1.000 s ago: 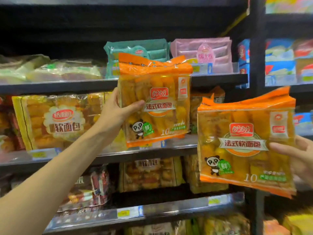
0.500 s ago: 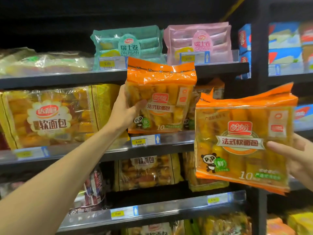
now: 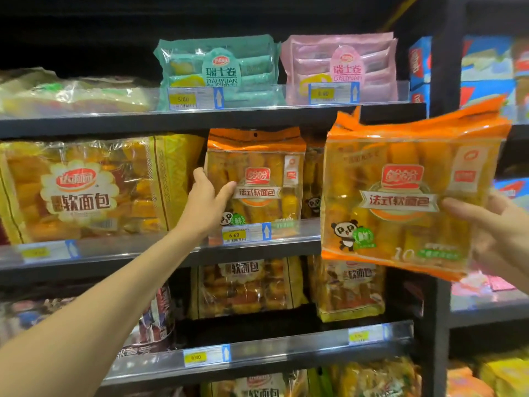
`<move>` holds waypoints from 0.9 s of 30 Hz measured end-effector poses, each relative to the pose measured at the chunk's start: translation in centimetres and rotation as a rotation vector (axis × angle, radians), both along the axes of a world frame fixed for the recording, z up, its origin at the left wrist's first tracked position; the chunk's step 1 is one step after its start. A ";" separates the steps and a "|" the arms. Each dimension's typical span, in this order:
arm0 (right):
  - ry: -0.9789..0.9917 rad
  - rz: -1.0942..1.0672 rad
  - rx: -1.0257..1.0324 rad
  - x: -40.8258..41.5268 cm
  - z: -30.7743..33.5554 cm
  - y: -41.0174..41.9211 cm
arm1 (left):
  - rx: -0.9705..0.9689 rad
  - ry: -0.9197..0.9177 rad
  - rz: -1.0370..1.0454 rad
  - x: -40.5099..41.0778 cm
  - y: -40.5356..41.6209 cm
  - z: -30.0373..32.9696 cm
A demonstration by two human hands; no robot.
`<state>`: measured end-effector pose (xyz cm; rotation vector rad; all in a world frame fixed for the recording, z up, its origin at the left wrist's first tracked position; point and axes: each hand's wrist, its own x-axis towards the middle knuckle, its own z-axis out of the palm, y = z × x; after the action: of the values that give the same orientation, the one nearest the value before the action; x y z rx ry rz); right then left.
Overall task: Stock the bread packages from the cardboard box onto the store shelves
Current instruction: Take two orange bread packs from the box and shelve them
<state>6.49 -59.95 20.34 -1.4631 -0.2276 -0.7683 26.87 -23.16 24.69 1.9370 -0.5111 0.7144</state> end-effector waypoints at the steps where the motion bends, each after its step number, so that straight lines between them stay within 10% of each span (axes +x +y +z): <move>1: -0.037 -0.001 -0.018 0.5 0.9 0.3 | 0.009 0.007 0.020 0.0 -0.1 -0.1; 11: -0.209 -0.051 -0.230 6.1 8.2 -0.2 | -0.003 -0.078 0.176 1.4 -0.3 -2.2; 27: 0.060 -0.127 -0.302 11.9 6.3 -1.5 | 0.036 -0.222 0.208 1.3 -0.3 -3.7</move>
<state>18.37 -61.45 26.68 -1.7976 -0.2128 -0.8156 28.19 -23.49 21.02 1.9739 -0.4634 1.0683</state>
